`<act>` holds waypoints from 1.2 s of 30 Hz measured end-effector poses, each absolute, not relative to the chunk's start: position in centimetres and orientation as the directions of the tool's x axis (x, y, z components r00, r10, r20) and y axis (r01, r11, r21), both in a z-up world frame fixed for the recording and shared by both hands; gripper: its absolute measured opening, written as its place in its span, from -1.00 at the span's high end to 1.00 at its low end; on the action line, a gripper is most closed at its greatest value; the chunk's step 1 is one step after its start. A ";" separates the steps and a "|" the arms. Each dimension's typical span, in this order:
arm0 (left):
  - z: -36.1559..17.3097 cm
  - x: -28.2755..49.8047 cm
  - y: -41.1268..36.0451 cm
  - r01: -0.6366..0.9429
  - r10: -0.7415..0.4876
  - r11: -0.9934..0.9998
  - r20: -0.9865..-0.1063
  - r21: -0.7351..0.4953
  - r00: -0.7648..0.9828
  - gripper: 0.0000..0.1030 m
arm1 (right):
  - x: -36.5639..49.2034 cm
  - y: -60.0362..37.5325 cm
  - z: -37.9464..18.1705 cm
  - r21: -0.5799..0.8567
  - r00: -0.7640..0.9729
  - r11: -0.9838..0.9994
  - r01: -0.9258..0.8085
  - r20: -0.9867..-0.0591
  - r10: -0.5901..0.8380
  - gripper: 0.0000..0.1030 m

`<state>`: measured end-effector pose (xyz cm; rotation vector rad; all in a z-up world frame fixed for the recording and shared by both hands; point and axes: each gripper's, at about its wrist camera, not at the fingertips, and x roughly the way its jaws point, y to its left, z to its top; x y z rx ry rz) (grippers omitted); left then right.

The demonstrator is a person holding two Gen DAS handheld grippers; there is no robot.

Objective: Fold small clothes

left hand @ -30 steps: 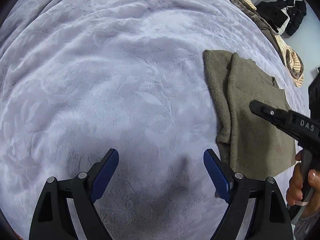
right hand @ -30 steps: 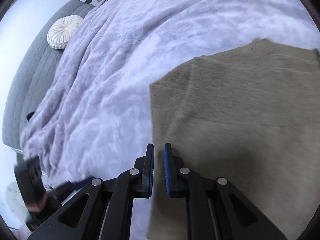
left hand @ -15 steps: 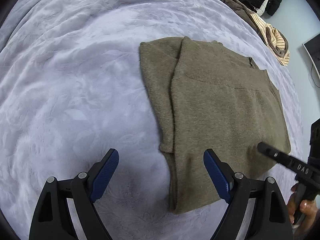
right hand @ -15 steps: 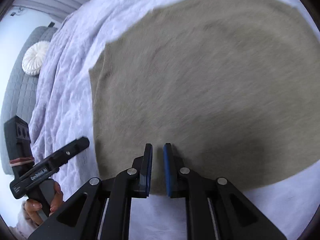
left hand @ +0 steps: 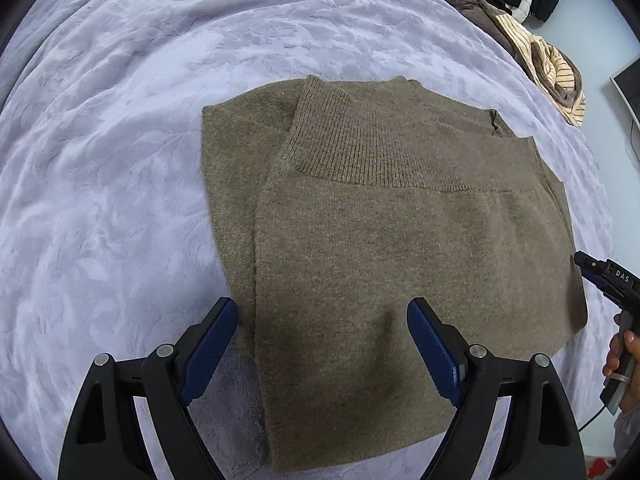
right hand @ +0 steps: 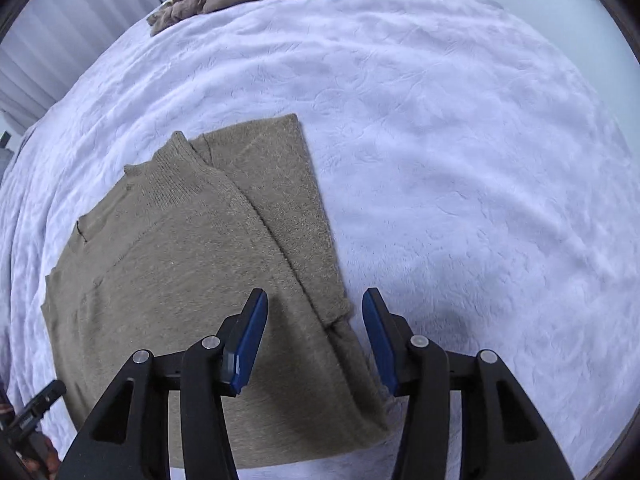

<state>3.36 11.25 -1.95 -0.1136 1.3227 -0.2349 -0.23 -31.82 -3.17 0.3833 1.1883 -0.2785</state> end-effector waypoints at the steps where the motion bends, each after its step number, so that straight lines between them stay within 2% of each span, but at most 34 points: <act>1: -1.8 3.7 10.9 0.111 -0.225 0.973 -0.946 -0.204 0.233 -0.68 | 0.4 -31.6 -3.3 0.136 0.357 0.921 0.365 -0.934 -0.004 0.01; 3: -1.4 4.7 10.1 0.120 -0.215 0.974 -0.943 -0.190 0.252 -0.68 | 1.8 -30.4 -3.2 0.105 0.363 0.951 0.290 -0.932 -0.008 0.03; 4: -1.1 5.2 9.8 0.117 -0.208 0.976 -0.941 -0.183 0.267 -0.68 | 2.4 -29.8 -3.3 0.088 0.357 0.960 0.266 -0.934 -0.014 0.09; 5: -0.8 5.9 9.5 0.110 -0.194 0.980 -0.937 -0.168 0.290 -0.68 | 3.0 -29.5 -3.7 0.066 0.339 0.966 0.252 -0.941 -0.025 0.49; 6: -0.7 6.5 9.2 0.098 -0.168 0.985 -0.935 -0.144 0.313 -0.68 | 3.5 -29.2 -4.1 0.046 0.323 0.968 0.247 -0.946 -0.037 0.78; 7: -0.7 7.1 9.1 0.087 -0.139 0.989 -0.933 -0.117 0.331 -0.68 | 3.7 -29.4 -4.3 0.032 0.319 0.968 0.251 -0.946 -0.051 0.87; 11: -4.1 9.7 9.8 0.031 0.009 0.999 -0.954 0.019 0.299 -0.69 | 3.3 -30.3 -5.9 0.022 0.314 0.965 0.262 -0.947 -0.063 0.87; 14: -4.8 10.3 12.1 -0.032 -0.067 0.996 -0.959 -0.078 0.274 -0.73 | 2.8 -30.9 -5.8 0.057 0.335 0.961 0.272 -0.942 -0.039 0.87; 19: -3.9 9.7 13.7 -0.054 -0.051 0.996 -0.966 -0.067 0.253 -0.73 | 1.7 -31.4 -4.6 0.090 0.339 0.944 0.318 -0.940 -0.025 0.76; 24: -3.1 8.7 13.7 -0.023 -0.060 0.997 -0.967 -0.068 0.246 -0.73 | -1.0 -30.0 -1.9 0.149 0.384 0.920 0.361 -0.923 -0.001 0.76; 27: -3.0 8.3 13.6 -0.015 -0.074 0.997 -0.969 -0.080 0.235 -0.73 | -2.5 -27.9 -1.2 0.226 0.397 0.915 0.333 -0.914 0.082 0.61; 29: -2.9 7.6 13.0 -0.014 -0.075 0.997 -0.971 -0.080 0.228 -0.73 | -2.9 -26.2 -1.6 0.281 0.387 0.906 0.315 -0.910 0.148 0.33; 31: -2.9 7.0 13.0 -0.014 -0.081 0.996 -0.973 -0.086 0.217 -0.73 | -3.8 -24.5 -2.2 0.338 0.372 0.886 0.317 -0.904 0.211 0.21; 36: -3.1 5.8 13.1 0.000 -0.084 0.996 -0.976 -0.085 0.202 -0.73 | -4.8 -20.7 -4.3 0.425 0.313 0.854 0.300 -0.889 0.333 0.21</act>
